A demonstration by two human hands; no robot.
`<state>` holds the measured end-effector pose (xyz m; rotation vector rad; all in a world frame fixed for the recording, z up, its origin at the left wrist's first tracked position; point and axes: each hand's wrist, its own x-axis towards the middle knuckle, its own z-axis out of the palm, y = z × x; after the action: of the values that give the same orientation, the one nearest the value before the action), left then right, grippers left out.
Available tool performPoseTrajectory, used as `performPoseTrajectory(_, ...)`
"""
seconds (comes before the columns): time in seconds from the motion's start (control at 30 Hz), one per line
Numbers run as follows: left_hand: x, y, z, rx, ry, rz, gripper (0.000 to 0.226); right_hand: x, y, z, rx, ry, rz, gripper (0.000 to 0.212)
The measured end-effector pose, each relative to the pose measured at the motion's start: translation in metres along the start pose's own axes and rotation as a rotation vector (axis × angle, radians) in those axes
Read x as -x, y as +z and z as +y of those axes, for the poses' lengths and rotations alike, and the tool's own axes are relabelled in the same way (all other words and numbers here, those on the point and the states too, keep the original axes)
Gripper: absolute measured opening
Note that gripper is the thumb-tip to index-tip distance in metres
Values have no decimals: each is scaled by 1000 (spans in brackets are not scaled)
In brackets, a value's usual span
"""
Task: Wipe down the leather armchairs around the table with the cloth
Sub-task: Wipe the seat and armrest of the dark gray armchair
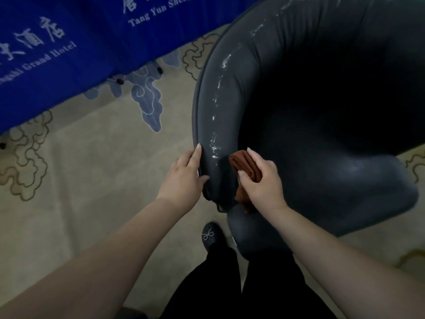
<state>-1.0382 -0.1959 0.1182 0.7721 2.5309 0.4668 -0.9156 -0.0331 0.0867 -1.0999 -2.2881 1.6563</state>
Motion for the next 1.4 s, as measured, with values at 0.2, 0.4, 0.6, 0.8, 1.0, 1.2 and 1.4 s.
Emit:
performPoseTrajectory(0.2,-5,4,-11,256,7,-13,77,27,36,7,-3,-51,-68,64)
performPoseTrajectory(0.4,-10,5,-11,358,-21,-14,78,10,59,3,12,-15,39,64)
performPoseTrajectory(0.6,-15,-1,-5,345,-48,4,73,45,69,15,19,-122,126,55)
performPoseTrajectory(0.8,-23,-3,-4,289,-82,17,75,5,65,-2,-67,-58,143,51)
performPoseTrajectory(1.0,-54,-28,-10,271,-70,-27,73,37,71,1,-161,7,252,40)
performPoseTrajectory(1.2,-78,-41,-12,263,-5,-43,78,26,81,-21,-124,4,368,37)
performPoseTrajectory(1.4,-88,-50,-20,170,93,-132,88,12,91,-40,-13,-28,446,37)
